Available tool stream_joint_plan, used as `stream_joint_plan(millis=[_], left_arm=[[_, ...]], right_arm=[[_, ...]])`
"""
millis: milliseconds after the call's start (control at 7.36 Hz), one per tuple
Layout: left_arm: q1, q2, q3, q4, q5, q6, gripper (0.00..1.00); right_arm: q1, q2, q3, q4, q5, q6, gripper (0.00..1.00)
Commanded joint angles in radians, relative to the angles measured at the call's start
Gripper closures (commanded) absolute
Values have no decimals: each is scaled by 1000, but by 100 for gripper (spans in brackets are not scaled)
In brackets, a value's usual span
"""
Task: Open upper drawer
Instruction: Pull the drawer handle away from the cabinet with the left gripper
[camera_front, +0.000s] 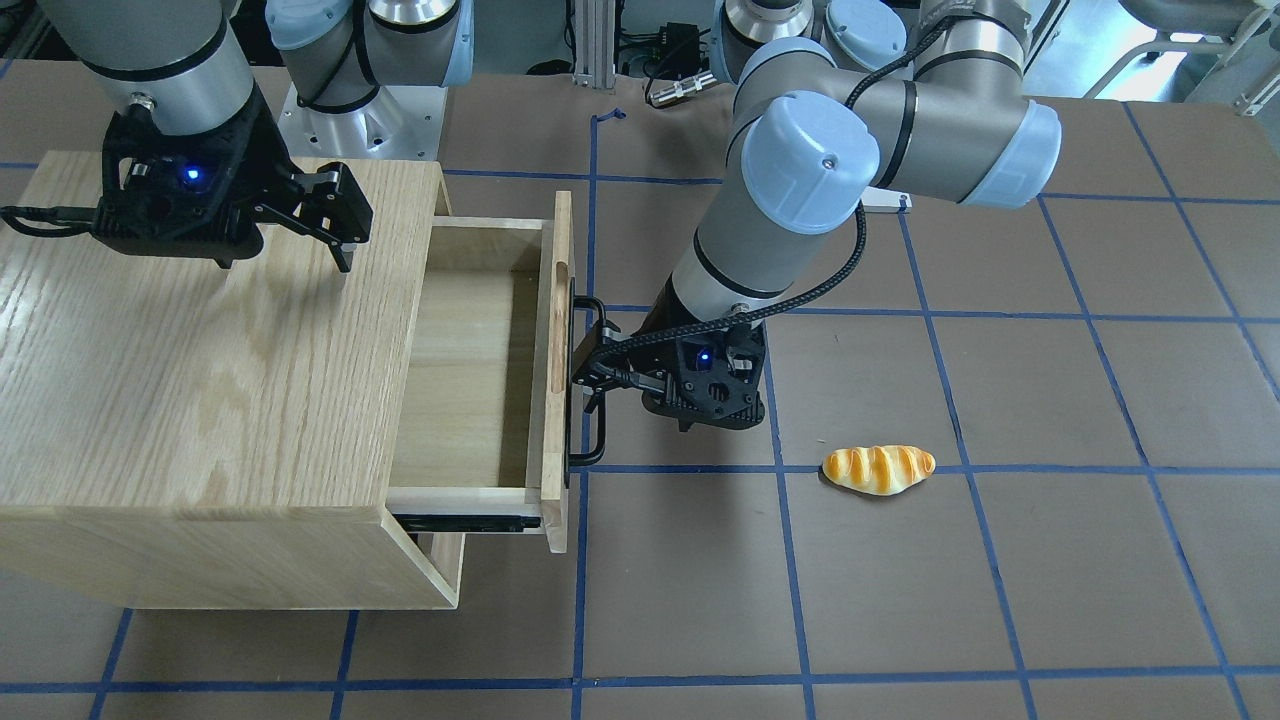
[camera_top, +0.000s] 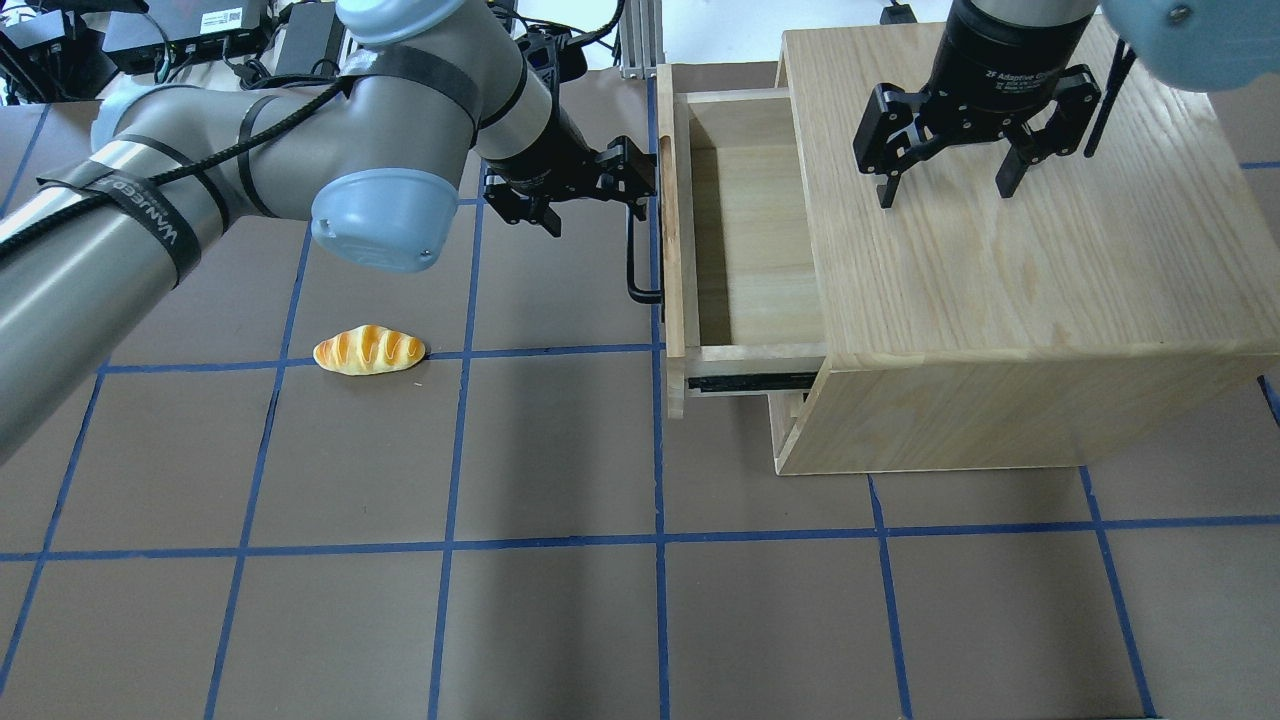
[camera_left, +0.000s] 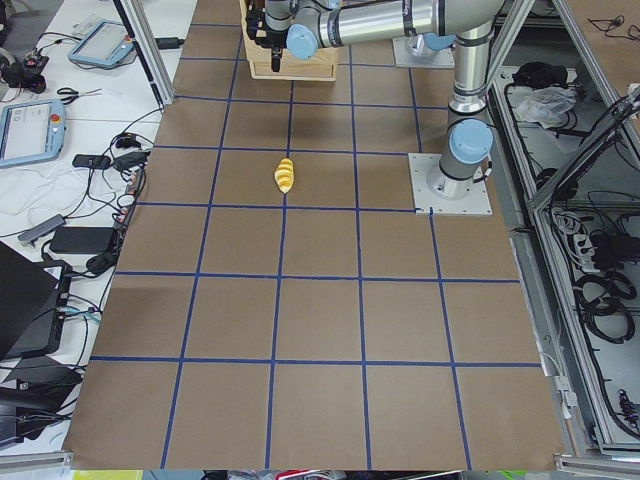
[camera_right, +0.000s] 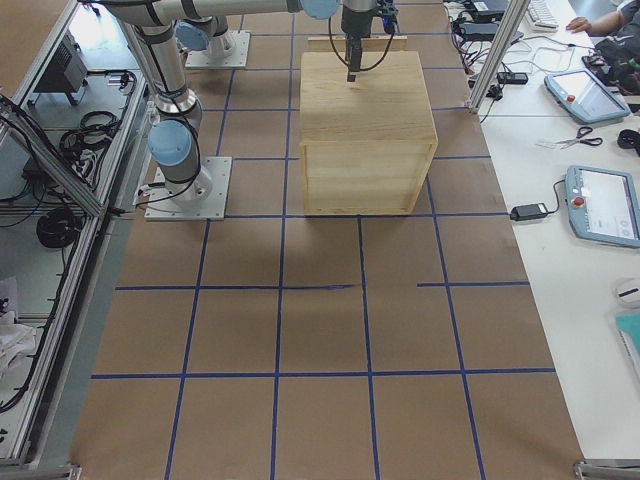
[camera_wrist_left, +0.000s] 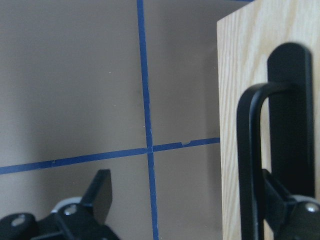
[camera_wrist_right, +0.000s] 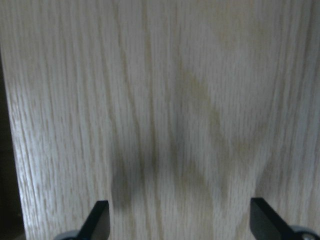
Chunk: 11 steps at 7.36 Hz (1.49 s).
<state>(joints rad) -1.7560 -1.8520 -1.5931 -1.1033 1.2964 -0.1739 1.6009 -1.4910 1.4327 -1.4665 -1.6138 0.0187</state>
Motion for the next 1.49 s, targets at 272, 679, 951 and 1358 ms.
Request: stream_joint_plan(millis=[272, 679, 951, 1358], left_arm=[[76, 43, -1, -104, 0, 57, 0], [98, 48, -2, -124, 1, 65, 0], [130, 53, -1, -164, 3, 114, 0], [170, 74, -1, -208, 3, 148, 0]], right_arm=[[1, 0, 0, 0, 0, 1, 0], [1, 0, 0, 0, 0, 0, 0], [1, 0, 0, 0, 0, 1, 0], [-1, 0, 0, 0, 0, 1, 0]])
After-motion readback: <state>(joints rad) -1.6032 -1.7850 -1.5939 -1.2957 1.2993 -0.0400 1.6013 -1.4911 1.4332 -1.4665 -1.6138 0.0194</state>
